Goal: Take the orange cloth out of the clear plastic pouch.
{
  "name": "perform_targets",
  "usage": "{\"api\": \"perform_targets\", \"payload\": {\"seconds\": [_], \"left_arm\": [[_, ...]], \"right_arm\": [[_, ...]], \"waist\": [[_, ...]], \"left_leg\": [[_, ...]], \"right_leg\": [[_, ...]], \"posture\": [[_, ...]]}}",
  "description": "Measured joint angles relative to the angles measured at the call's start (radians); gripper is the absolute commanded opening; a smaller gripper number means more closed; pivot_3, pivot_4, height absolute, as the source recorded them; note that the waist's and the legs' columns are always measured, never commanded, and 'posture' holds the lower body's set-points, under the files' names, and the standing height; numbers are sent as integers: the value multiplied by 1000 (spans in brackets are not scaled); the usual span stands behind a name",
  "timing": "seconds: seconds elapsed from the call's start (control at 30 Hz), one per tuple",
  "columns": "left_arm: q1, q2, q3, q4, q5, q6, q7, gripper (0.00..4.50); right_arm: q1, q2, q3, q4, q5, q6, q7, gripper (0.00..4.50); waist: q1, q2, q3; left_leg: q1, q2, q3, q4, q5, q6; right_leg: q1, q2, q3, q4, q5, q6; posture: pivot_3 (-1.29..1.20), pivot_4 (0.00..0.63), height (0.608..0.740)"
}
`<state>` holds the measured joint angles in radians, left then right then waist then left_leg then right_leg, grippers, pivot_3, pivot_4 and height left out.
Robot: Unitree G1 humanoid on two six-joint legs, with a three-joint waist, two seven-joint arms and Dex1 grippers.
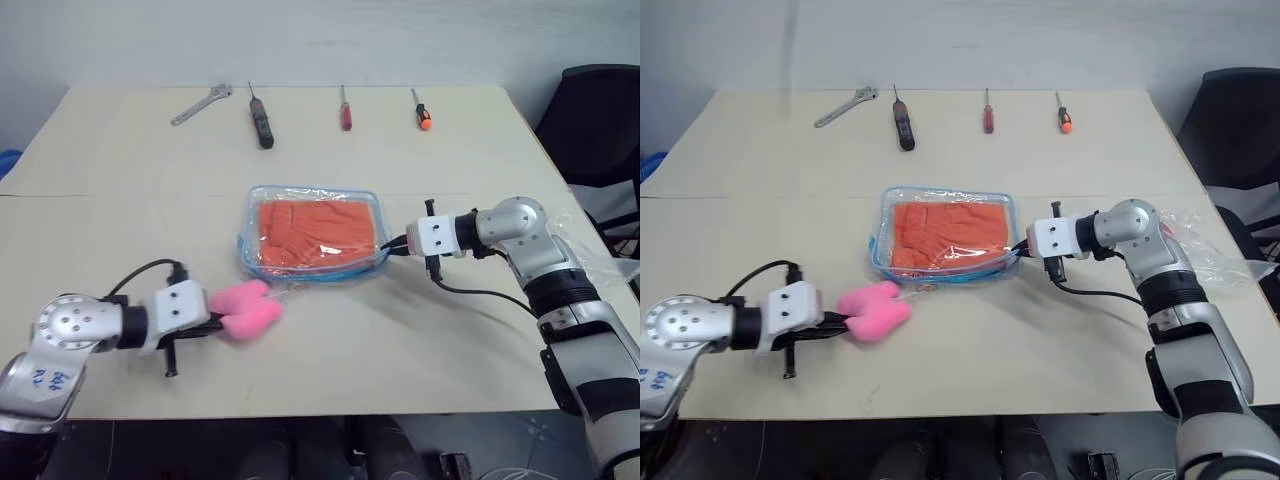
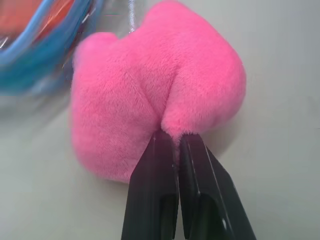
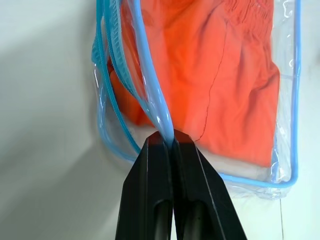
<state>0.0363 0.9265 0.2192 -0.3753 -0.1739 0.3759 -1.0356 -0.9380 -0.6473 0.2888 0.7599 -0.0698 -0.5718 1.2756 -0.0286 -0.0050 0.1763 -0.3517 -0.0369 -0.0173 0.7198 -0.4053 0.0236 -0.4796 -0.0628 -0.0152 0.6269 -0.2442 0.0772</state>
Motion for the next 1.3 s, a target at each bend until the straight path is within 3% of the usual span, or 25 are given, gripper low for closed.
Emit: {"api": "perform_targets", "payload": {"seconds": [0.27,0.5,0.63,0.8,0.9,0.93,1.03,1.1,1.2,1.3], "left_arm": [[75,62,225,174,-8,-21,27,0],[74,43,212,171,-42,-12,35,0],[91,-2,189,112,-87,58,44,1000],[130,-12,208,37,-161,144,40,2569],[125,-8,305,30,-287,268,17,3499],[107,3,344,32,-338,317,7,3510],[-17,85,385,35,-434,404,-10,3510],[-122,127,324,24,-437,394,-3,3510],[-255,142,94,1,-337,293,8,3510],[-395,89,-174,45,-167,135,5,3510]], "right_arm": [[3,-7,-1,2,17,-55,24,10],[14,-7,-5,-12,36,-24,28,10],[56,-7,-22,-63,62,65,39,945],[165,-37,-55,-249,127,247,53,2699],[243,-77,-105,-412,178,379,36,3758],[271,-89,-121,-472,197,429,24,4069],[367,-112,-172,-669,288,625,-1,4069],[420,-124,-188,-797,356,751,-12,4069],[487,-136,-207,-972,457,911,-32,4069],[544,-144,-220,-1088,503,1005,-68,4069]], "waist": [[0,0,0],[1,1,0],[2,0,0],[3,1,0],[6,0,0],[6,0,0],[21,1,0],[30,1,0],[33,3,-1],[39,3,-1]], "left_leg": [[0,0,0,-1,0,0],[0,0,0,-2,0,0],[0,0,-1,-1,0,0],[0,0,-1,-1,0,0],[0,0,-2,-1,0,0],[0,0,-2,-1,0,0],[0,0,-3,-1,0,0],[0,-1,-3,-1,0,0],[1,-3,-3,-1,0,0],[0,-3,-2,-1,0,0]], "right_leg": [[0,0,-1,0,0,0],[0,0,-1,-1,0,0],[0,0,-1,-1,0,0],[0,-1,0,-1,0,0],[0,-1,-1,-1,0,0],[0,-1,-1,-1,0,0],[1,-1,-1,-1,0,0],[2,-2,-1,-1,0,0],[2,-3,-1,-1,0,0],[1,-2,-2,-1,0,0]], "posture": [[0,150,740],[0,150,740],[0,150,740],[0,150,740],[0,150,740],[0,150,740],[0,150,740],[0,150,740],[0,150,740],[0,150,740]]}}
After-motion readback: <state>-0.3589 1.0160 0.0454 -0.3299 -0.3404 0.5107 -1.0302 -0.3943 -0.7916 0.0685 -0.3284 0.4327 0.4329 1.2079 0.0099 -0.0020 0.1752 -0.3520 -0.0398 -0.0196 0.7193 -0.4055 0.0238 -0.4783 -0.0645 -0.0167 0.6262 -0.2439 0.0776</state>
